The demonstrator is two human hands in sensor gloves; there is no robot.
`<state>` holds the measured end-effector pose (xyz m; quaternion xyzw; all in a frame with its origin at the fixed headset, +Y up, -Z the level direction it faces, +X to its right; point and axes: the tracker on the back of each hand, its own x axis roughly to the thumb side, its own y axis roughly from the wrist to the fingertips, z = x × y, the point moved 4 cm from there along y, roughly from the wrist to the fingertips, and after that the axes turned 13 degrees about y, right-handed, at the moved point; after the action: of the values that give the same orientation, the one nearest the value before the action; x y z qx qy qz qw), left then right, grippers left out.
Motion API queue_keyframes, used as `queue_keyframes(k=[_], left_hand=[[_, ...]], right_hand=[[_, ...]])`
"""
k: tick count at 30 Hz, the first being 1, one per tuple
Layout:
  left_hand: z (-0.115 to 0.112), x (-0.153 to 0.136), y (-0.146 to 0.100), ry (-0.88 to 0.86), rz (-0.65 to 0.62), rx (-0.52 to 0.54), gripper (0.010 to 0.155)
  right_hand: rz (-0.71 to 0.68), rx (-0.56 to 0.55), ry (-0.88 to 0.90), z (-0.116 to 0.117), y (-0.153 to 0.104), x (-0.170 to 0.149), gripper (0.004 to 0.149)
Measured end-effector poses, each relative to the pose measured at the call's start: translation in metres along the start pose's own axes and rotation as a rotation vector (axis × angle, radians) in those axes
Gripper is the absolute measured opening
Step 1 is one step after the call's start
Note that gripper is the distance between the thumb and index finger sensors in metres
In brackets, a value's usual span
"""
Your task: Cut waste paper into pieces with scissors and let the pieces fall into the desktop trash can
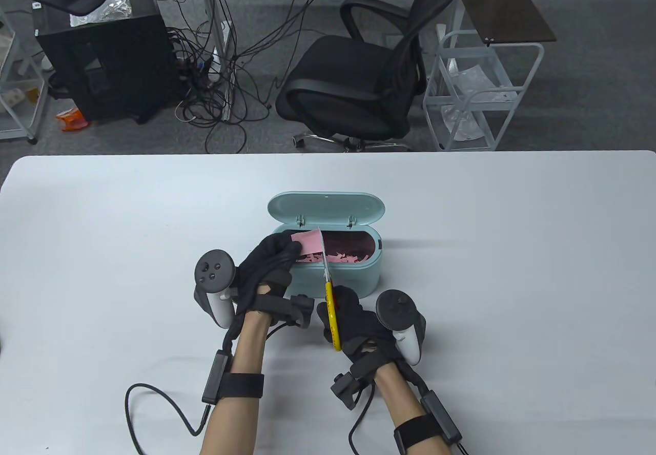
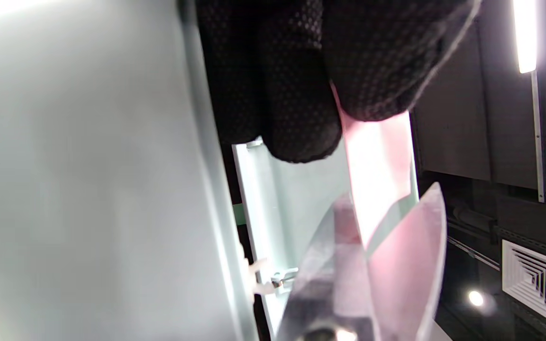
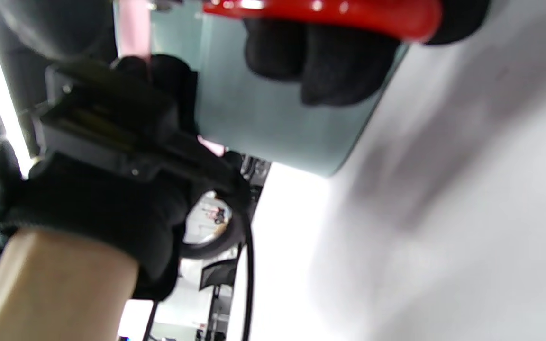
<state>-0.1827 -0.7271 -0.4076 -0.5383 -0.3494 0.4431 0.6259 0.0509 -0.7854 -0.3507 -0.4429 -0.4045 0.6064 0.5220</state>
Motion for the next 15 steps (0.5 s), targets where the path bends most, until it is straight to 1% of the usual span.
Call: queue_keyframes(k=[5,15], left_hand=[[-0.0001,0.0001,0.0006,0.014,-0.01,-0.001,0.04],[0.0002,0.0009,0.001,0.023,-0.015,-0.008,0.039]], right_hand=[[-0.009,0.009,0.0,0.0027,0.0026,0.0026,0.085],[-0.02,-0.033,0.018,-0.0011,0.0041,0.0043,0.08]])
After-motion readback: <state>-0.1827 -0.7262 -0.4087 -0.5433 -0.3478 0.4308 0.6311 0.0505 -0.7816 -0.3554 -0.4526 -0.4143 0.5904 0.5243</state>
